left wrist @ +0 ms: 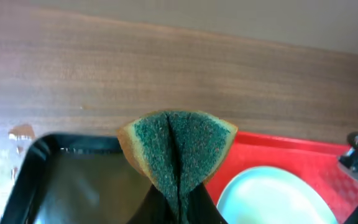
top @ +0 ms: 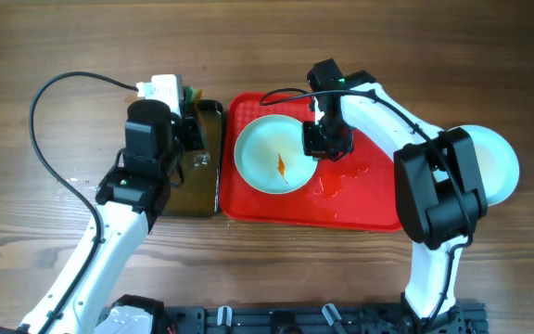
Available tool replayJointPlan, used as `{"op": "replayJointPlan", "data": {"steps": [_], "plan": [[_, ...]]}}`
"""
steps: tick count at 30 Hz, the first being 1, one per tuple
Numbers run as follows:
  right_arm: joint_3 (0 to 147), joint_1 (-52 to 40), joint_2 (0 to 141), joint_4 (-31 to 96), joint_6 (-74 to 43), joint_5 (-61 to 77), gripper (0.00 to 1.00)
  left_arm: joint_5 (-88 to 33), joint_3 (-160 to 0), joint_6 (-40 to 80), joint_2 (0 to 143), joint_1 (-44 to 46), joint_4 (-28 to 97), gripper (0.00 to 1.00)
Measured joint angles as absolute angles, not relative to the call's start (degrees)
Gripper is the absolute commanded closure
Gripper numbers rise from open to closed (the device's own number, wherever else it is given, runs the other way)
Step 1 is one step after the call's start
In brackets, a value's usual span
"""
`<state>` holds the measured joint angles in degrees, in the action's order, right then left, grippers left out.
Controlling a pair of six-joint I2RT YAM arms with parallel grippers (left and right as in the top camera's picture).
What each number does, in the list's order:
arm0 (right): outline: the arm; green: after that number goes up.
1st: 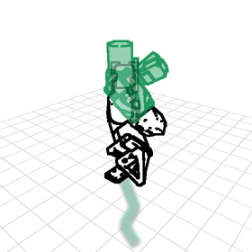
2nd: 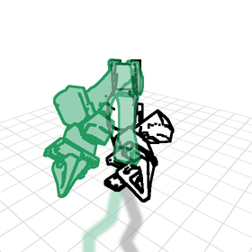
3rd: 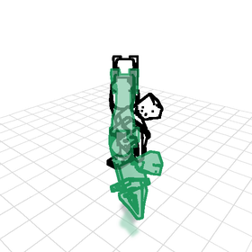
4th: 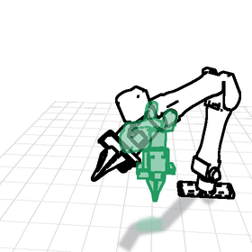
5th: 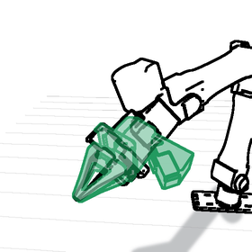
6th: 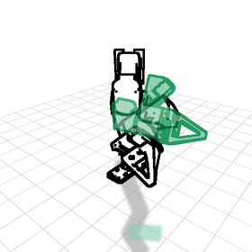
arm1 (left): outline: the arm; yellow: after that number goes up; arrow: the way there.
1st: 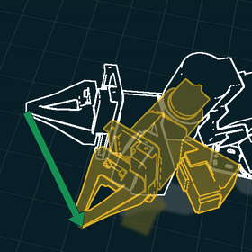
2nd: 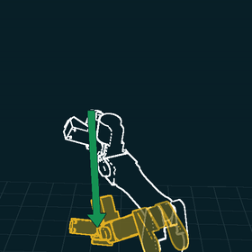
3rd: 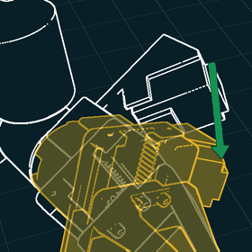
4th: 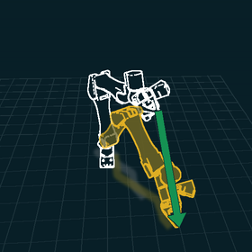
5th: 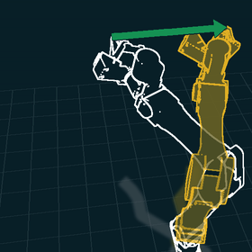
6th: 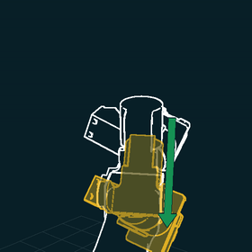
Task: Clean dirty plates on tray and stack at the side
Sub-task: 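Scrub the back-left plate with the sponge, then dip sponge in water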
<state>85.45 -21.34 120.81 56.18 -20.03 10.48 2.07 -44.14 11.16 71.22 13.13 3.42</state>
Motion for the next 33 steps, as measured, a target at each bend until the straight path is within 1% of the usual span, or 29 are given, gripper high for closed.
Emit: {"op": "replayJointPlan", "data": {"steps": [8,15,21,25,29,33], "plan": [[85.4,-21.3,120.8,56.1,-19.8,10.5,0.96,2.3,-44.1,10.3,71.2,13.1,-2.4,0.94],[85.4,-21.3,120.8,55.5,-19.6,10.5,0.96,2.3,-44.1,10.1,71.2,13.1,-2.5,0.96],[85.4,-21.4,120.8,55.2,-19.6,10.5,0.96,1.7,-44.1,10.1,71.9,13.1,5.3,0.96],[85.4,-21.4,120.8,55.2,-19.6,10.6,0.96,-1.5,-44.1,10.9,77.5,13.1,10.3,0.96],[85.4,-21.3,120.8,55.2,-19.6,10.6,0.96,-3.3,-44.1,14.1,83.5,13.1,12.3,0.96],[85.4,-21.3,120.8,55.2,-19.6,10.7,0.96,-6.3,-44.1,15.0,84.0,13.1,11.8,0.96]]}}
